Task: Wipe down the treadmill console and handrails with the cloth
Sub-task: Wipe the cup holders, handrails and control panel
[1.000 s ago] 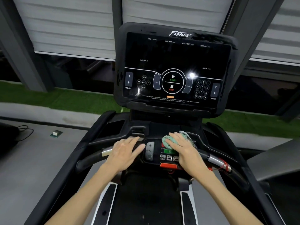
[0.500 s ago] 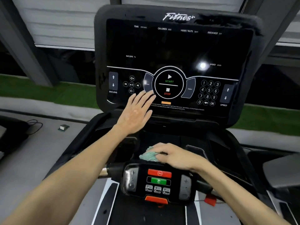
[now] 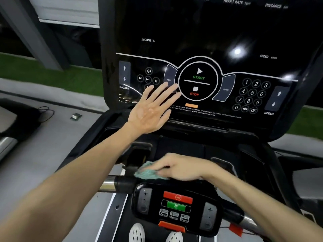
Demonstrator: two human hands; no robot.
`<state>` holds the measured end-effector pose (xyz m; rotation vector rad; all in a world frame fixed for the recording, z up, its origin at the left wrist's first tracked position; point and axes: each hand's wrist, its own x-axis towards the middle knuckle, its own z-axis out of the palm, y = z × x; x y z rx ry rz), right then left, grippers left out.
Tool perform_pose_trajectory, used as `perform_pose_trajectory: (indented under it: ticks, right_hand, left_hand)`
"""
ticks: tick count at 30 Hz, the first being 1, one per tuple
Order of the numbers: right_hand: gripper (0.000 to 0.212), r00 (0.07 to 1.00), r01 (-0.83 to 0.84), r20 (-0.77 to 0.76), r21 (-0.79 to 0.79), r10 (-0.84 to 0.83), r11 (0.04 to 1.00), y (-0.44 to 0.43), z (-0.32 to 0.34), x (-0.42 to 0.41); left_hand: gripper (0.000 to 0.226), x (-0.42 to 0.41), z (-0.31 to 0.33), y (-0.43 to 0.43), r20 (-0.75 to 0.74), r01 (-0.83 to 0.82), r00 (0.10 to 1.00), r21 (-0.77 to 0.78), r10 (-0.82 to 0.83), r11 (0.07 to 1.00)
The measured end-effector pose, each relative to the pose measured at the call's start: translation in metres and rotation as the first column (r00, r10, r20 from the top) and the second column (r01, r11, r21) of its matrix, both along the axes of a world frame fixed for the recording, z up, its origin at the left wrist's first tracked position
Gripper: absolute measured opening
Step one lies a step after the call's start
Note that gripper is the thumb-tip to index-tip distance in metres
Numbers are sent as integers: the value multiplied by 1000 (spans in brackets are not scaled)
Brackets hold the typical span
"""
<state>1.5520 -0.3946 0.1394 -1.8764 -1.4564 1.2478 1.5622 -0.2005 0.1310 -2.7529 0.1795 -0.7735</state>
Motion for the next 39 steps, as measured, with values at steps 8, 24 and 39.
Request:
perform_pose_trajectory:
  ticks: [8, 24, 39]
  right_hand:
    - [49, 977, 100, -187, -43, -107, 994, -76, 20, 9]
    - [57, 912, 105, -392, -53, -117, 993, -77, 14, 12]
    - [31, 976, 131, -178, 2, -128, 991, -14, -13, 7]
  left_hand:
    - [56, 0, -1, -1, 52, 42, 998, -32, -41, 999]
    - [55, 0, -1, 0, 67, 48, 997, -31, -45, 998]
    - [56, 0, -2, 1, 55, 54, 997, -27, -52, 998]
